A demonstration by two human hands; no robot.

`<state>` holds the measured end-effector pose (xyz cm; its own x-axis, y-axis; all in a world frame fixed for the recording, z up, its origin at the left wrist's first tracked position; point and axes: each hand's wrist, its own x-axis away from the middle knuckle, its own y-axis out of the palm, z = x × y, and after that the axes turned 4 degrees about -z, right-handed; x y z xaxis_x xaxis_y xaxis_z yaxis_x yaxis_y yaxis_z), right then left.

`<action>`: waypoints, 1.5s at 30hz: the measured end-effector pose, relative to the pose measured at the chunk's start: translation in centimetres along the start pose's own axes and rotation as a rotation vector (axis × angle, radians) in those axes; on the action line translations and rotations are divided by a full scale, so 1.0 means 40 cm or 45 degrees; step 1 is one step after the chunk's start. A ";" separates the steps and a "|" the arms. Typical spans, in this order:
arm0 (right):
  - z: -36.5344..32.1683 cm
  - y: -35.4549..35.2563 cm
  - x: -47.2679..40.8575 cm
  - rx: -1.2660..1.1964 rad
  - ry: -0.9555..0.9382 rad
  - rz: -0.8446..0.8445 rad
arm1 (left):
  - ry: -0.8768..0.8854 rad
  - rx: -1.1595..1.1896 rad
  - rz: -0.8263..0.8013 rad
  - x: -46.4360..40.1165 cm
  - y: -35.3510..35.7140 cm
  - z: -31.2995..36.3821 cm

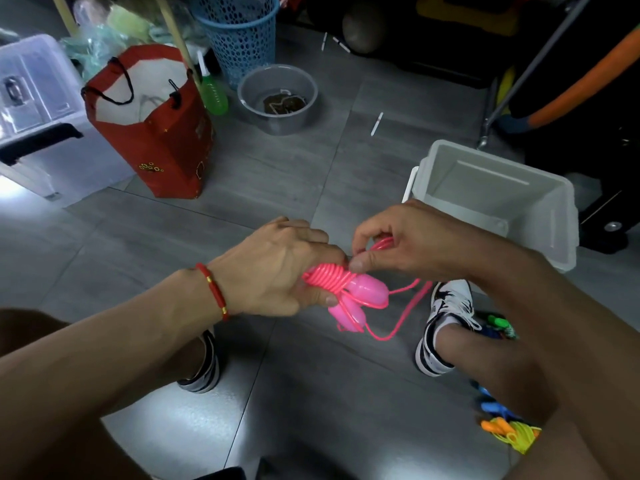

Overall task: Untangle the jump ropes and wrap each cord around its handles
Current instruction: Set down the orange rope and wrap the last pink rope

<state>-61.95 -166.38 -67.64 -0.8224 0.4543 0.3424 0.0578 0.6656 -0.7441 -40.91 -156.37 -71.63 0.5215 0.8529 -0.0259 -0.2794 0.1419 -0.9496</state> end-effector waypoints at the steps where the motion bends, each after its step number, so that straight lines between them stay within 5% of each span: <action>1: 0.011 0.004 -0.001 -0.048 -0.023 0.000 | 0.020 0.041 -0.006 0.001 -0.004 0.001; 7: 0.060 0.028 -0.007 -0.683 -0.173 -0.156 | -0.029 0.633 -0.050 0.002 -0.028 0.023; 10: 0.085 0.083 -0.032 -1.058 -0.110 -0.026 | -0.133 1.055 0.071 0.001 -0.042 0.022; 14: 0.053 0.171 -0.068 -1.461 0.004 0.149 | -0.592 1.481 0.404 -0.010 -0.006 -0.004; 16: 0.015 0.197 -0.072 -1.496 0.049 0.183 | -0.823 1.465 0.511 -0.018 0.021 -0.024; 21: -0.046 0.212 -0.085 -0.757 0.270 0.440 | -1.037 1.384 0.577 -0.027 0.067 -0.042; 25: -0.068 0.199 -0.075 -0.522 0.295 0.472 | -1.081 1.246 0.635 -0.033 0.066 -0.061; 28: -0.074 0.169 -0.065 -0.367 0.320 0.467 | -0.995 0.815 0.530 -0.034 0.064 -0.063; 34: -0.074 0.107 -0.014 0.483 0.177 0.439 | -0.821 0.188 0.215 -0.031 0.045 -0.068; 45: -0.034 0.063 -0.001 0.502 0.131 0.357 | -0.391 0.163 -0.145 -0.024 0.009 -0.029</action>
<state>-61.01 -163.92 -68.76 -0.7443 0.6534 0.1380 0.0341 0.2435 -0.9693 -40.57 -157.72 -72.31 0.2937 0.9365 0.1915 -0.3425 0.2901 -0.8936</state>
